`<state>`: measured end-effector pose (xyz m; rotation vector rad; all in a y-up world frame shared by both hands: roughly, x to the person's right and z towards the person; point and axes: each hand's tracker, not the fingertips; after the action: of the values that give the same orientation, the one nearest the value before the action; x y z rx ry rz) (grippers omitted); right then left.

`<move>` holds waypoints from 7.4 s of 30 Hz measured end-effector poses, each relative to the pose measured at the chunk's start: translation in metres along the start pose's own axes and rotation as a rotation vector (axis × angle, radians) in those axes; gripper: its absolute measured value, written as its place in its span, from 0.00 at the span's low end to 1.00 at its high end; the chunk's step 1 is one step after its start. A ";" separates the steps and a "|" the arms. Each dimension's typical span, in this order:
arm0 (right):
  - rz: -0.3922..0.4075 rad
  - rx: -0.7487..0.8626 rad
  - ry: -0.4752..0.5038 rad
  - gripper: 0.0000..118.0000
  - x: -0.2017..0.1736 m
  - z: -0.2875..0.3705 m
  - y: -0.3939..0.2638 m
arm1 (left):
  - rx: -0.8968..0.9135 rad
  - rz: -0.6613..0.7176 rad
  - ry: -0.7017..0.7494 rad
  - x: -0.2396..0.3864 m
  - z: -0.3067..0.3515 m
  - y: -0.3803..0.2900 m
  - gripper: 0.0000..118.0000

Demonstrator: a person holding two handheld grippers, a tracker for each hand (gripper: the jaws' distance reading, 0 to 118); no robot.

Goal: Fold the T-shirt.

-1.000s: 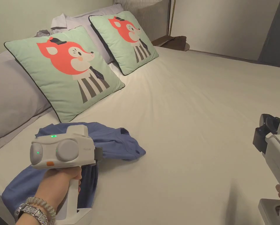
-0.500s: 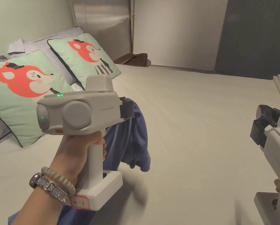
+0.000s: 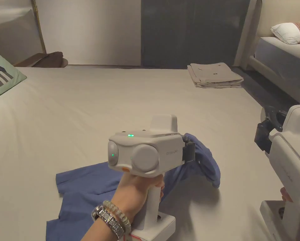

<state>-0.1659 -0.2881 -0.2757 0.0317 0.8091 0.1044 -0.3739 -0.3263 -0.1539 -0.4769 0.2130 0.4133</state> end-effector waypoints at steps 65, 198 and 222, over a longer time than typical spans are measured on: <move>-0.085 -0.003 0.080 0.00 -0.032 0.015 -0.015 | 0.302 -0.017 0.690 -0.104 0.215 -0.063 0.02; -0.060 -0.302 0.125 0.06 0.001 -0.201 0.025 | 0.405 0.207 0.638 -0.248 0.139 0.114 0.05; -0.194 -0.836 0.120 0.06 0.028 0.029 -0.117 | -0.127 0.556 0.660 -0.170 0.226 -0.180 0.05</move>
<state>-0.1160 -0.4008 -0.2836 -0.8468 0.8324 0.2551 -0.4254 -0.4189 0.1642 -0.6703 0.9762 0.8068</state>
